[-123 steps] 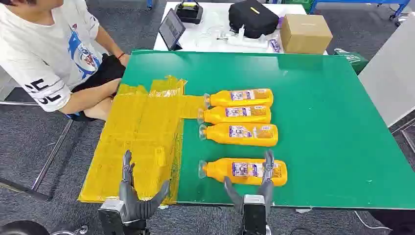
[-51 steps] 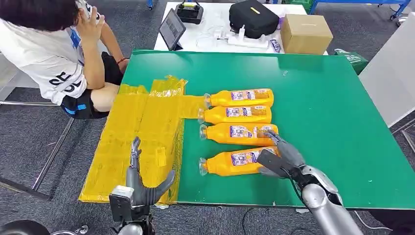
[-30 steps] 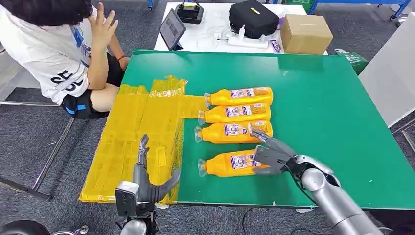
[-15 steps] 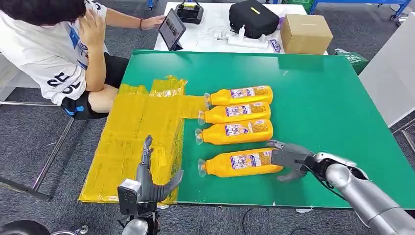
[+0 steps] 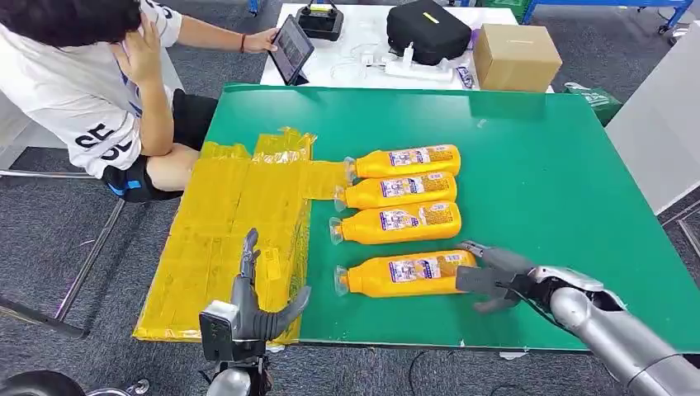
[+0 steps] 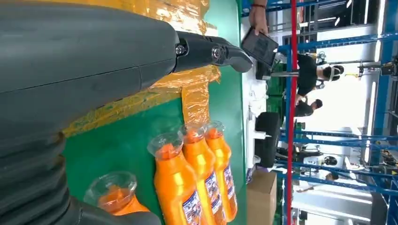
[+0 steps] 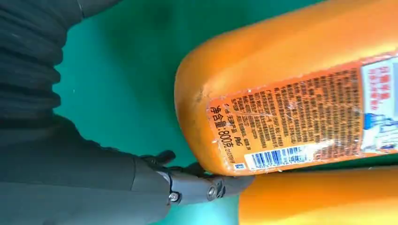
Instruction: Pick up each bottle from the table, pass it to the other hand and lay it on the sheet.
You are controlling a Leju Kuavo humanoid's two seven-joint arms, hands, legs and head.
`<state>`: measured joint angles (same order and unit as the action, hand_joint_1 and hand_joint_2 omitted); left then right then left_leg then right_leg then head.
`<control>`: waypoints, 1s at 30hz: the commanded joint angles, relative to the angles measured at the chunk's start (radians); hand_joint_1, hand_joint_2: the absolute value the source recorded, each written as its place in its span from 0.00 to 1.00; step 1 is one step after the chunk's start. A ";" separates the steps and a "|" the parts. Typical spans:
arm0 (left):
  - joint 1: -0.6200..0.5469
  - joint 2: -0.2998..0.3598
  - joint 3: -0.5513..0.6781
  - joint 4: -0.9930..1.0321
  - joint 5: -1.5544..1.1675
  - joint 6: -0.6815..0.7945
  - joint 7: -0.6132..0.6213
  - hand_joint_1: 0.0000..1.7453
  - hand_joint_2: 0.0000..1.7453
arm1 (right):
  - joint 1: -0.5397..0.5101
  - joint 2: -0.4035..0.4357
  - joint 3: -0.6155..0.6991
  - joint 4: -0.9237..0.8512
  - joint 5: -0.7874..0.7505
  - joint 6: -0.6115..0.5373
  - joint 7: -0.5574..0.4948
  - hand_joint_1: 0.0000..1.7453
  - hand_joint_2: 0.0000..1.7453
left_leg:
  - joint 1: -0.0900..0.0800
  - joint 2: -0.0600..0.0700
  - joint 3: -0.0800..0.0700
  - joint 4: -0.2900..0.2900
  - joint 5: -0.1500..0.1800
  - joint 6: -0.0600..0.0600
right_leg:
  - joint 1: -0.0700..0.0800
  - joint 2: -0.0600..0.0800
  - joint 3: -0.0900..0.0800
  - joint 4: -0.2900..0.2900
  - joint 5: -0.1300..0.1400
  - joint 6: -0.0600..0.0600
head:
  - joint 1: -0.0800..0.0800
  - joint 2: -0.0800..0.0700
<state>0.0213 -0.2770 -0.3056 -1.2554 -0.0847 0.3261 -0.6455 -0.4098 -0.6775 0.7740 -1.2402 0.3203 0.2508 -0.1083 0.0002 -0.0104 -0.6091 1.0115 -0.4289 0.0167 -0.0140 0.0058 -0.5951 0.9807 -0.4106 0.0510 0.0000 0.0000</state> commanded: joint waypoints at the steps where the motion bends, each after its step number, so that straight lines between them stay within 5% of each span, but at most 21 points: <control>1: -0.004 -0.005 0.008 0.027 0.006 0.007 0.015 0.00 1.00 | 0.009 0.211 -0.065 0.193 0.163 -0.126 -0.013 0.00 1.00 | 0.002 0.004 0.006 -0.002 -0.001 -0.001 | 0.002 0.003 0.006 -0.004 0.000 -0.002 | 0.000 0.000; 16: -0.001 -0.007 0.016 0.026 0.008 0.003 0.020 0.00 1.00 | 0.044 0.290 -0.176 0.185 0.249 -0.168 -0.075 0.00 1.00 | 0.001 0.003 0.005 -0.001 -0.002 -0.001 | 0.001 0.002 0.004 -0.002 -0.001 -0.002 | 0.000 0.000; 30: 0.001 -0.009 0.024 0.033 0.020 -0.005 0.016 0.00 1.00 | 0.090 0.254 -0.251 0.049 0.186 -0.150 -0.144 0.00 1.00 | 0.001 0.002 0.003 0.000 -0.002 -0.001 | 0.001 0.001 0.002 0.000 -0.001 -0.002 | 0.000 0.000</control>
<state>0.0271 -0.2770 -0.3018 -1.2562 -0.0786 0.3239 -0.6317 -0.3187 -0.4131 0.5749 -1.1300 0.5341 0.0835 -0.2316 0.0006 -0.0104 -0.6094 1.0114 -0.4289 0.0167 -0.0139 0.0058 -0.5954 0.9809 -0.4106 0.0510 0.0000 0.0000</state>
